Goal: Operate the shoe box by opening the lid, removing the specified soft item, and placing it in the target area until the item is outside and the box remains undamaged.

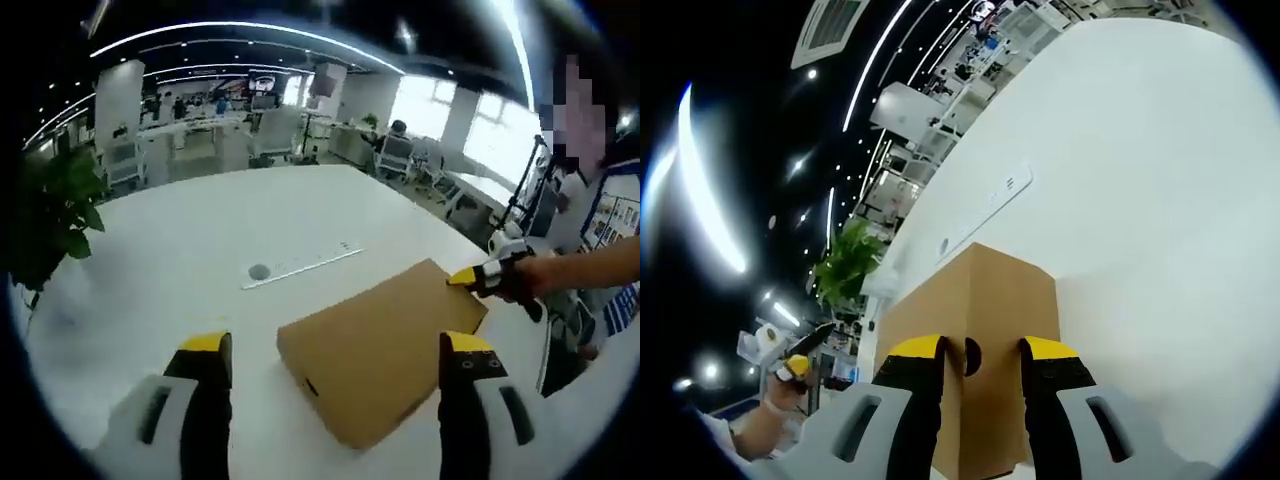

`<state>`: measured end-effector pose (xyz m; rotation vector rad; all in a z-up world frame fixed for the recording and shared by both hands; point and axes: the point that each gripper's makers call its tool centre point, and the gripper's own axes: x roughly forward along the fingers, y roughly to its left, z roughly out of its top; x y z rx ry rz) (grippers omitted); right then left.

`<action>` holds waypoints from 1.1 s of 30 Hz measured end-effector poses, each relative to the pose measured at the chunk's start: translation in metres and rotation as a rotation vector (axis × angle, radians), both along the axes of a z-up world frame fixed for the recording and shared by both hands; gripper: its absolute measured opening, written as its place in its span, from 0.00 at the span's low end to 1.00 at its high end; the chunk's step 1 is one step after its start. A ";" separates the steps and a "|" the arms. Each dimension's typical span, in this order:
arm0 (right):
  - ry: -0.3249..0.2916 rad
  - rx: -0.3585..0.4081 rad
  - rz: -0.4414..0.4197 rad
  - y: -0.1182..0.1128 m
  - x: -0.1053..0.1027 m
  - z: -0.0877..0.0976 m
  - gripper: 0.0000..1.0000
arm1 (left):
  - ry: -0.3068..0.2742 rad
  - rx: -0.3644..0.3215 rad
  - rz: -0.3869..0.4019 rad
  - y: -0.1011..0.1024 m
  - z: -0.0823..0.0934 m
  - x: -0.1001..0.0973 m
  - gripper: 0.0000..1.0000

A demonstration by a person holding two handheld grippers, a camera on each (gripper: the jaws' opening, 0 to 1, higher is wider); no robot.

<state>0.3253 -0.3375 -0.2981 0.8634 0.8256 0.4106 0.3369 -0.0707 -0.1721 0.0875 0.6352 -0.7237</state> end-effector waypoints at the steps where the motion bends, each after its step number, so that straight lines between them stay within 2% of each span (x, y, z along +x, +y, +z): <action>1: 0.002 0.002 -0.002 0.000 0.000 0.000 0.29 | -0.031 0.011 -0.013 -0.004 0.006 -0.002 0.88; 5: 0.000 0.003 -0.002 0.000 0.000 0.000 0.29 | -0.136 0.017 -0.084 -0.014 0.015 -0.009 0.86; 6: 0.000 0.003 -0.003 0.000 0.000 0.000 0.29 | -0.103 0.025 -0.078 -0.014 0.010 -0.013 0.86; 8: 0.000 0.001 -0.001 0.000 0.000 0.000 0.29 | -0.078 0.017 -0.079 -0.014 0.007 -0.019 0.86; 10: 0.000 0.001 -0.002 0.000 0.000 0.000 0.29 | -0.093 0.022 -0.085 -0.014 0.008 -0.022 0.86; 13: 0.000 0.002 -0.003 0.001 0.000 0.000 0.29 | -0.121 0.096 -0.125 -0.014 0.007 -0.029 0.86; 20: 0.000 0.003 -0.001 0.001 0.000 0.000 0.29 | -0.122 0.096 -0.137 -0.023 0.016 -0.039 0.85; 22: 0.000 0.003 0.000 0.001 -0.001 0.000 0.29 | -0.113 0.127 -0.151 -0.026 0.015 -0.042 0.84; 25: -0.001 0.003 0.000 0.001 0.000 0.000 0.29 | -0.205 0.185 -0.220 -0.034 0.020 -0.043 0.81; 27: -0.001 0.003 -0.001 0.001 0.000 0.000 0.29 | -0.224 0.252 -0.268 -0.039 0.016 -0.049 0.82; 28: 0.001 0.004 -0.002 0.001 0.000 0.000 0.29 | -0.225 0.264 -0.276 -0.039 0.014 -0.050 0.83; 29: 0.002 0.006 -0.003 0.001 0.000 0.000 0.29 | -0.231 0.294 -0.303 -0.042 0.010 -0.054 0.84; 30: 0.001 0.005 -0.001 0.001 0.000 0.000 0.29 | -0.258 0.352 -0.330 -0.043 0.006 -0.055 0.85; 32: 0.000 0.004 0.000 0.001 0.000 0.000 0.29 | -0.337 0.458 -0.417 -0.049 0.000 -0.060 0.86; 33: 0.000 0.004 0.000 0.001 0.000 0.000 0.29 | -0.349 0.465 -0.432 -0.052 -0.001 -0.063 0.86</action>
